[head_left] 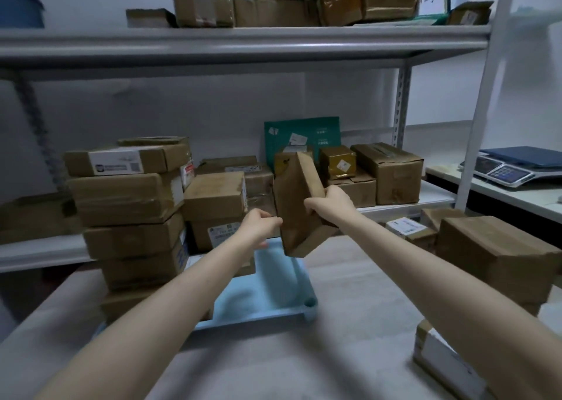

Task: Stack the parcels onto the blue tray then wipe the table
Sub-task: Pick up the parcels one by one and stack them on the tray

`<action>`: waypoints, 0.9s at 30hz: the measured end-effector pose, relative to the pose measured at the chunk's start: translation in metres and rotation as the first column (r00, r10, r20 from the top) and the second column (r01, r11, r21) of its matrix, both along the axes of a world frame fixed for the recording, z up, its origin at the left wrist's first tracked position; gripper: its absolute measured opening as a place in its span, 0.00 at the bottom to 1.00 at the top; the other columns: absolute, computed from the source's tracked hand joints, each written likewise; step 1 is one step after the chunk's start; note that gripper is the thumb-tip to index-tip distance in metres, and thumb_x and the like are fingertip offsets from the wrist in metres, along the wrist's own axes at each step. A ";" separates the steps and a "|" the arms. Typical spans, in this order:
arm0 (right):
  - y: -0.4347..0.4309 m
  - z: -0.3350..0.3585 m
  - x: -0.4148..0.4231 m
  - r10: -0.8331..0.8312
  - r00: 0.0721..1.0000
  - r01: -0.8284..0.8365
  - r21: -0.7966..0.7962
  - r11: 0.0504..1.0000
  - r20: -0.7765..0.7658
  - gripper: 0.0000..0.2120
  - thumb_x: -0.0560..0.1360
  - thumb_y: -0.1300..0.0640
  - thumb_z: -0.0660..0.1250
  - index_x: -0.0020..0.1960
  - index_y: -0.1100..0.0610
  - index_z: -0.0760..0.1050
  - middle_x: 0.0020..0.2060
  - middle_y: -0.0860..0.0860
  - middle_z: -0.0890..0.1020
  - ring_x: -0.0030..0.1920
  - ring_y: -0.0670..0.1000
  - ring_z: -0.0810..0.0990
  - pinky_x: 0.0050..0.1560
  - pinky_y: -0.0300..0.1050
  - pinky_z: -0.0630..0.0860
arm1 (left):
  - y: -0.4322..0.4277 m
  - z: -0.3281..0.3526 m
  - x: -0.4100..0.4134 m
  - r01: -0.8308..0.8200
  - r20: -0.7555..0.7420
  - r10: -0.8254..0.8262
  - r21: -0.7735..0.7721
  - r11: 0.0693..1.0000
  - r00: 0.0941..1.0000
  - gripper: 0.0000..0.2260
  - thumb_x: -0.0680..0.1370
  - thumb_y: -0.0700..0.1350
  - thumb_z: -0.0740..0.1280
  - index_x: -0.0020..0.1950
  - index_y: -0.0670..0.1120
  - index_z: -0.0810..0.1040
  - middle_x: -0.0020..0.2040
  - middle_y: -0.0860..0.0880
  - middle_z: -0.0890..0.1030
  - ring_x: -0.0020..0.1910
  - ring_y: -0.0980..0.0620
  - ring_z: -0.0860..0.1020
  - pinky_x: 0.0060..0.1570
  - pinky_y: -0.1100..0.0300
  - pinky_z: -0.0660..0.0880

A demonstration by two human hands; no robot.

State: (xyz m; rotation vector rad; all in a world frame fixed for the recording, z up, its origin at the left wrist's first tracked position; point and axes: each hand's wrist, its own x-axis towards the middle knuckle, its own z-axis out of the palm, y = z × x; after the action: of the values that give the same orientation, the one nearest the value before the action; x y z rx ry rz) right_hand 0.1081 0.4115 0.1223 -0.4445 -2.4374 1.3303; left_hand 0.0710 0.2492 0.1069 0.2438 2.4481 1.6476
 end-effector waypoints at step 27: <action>-0.026 -0.059 0.050 0.225 0.973 -0.219 -0.542 0.811 -0.057 0.22 0.75 0.47 0.69 0.64 0.57 0.73 0.54 0.54 0.83 0.54 0.55 0.82 0.54 0.48 0.79 | -0.050 -0.023 0.027 0.102 0.178 -0.162 0.306 0.947 0.971 0.18 0.74 0.40 0.72 0.61 0.42 0.72 0.54 0.42 0.81 0.49 0.45 0.82 0.43 0.52 0.80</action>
State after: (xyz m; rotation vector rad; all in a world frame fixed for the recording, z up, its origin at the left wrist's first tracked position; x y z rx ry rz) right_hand 0.1586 0.3852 0.0633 -0.2969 -2.1277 2.1448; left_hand 0.0983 0.1997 0.0840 0.2616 1.9912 1.8731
